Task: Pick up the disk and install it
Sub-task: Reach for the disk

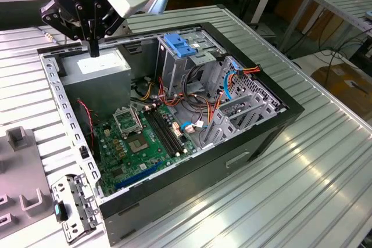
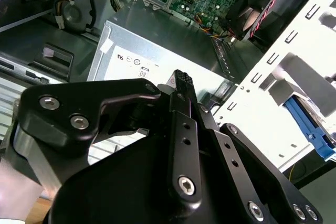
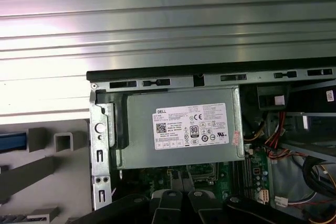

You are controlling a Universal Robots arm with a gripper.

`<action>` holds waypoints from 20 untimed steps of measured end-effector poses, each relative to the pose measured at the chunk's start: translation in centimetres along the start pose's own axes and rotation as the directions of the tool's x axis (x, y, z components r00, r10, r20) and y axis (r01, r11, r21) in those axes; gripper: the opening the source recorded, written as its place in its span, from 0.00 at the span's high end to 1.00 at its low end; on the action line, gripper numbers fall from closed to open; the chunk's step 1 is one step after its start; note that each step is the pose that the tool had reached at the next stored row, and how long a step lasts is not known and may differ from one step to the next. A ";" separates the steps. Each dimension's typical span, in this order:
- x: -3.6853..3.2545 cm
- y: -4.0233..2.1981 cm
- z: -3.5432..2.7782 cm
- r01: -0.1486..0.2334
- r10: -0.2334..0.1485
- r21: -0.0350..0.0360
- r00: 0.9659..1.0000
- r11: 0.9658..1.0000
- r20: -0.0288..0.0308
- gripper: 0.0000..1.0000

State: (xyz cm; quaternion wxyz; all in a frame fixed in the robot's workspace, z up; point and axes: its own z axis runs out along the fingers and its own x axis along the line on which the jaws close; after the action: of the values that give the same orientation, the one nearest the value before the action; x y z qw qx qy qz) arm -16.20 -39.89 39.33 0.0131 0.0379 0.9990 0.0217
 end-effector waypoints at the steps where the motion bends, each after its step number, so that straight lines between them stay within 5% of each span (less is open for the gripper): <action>1: 0.06 0.00 0.00 0.000 0.000 0.000 1.000 1.000 0.000 0.89; 20: 1.57 -0.12 -0.04 0.000 0.000 0.000 1.000 1.000 0.000 0.89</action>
State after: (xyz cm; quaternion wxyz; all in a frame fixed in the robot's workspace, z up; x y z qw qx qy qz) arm -17.77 -39.89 39.33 0.0131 0.0378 0.9990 0.0217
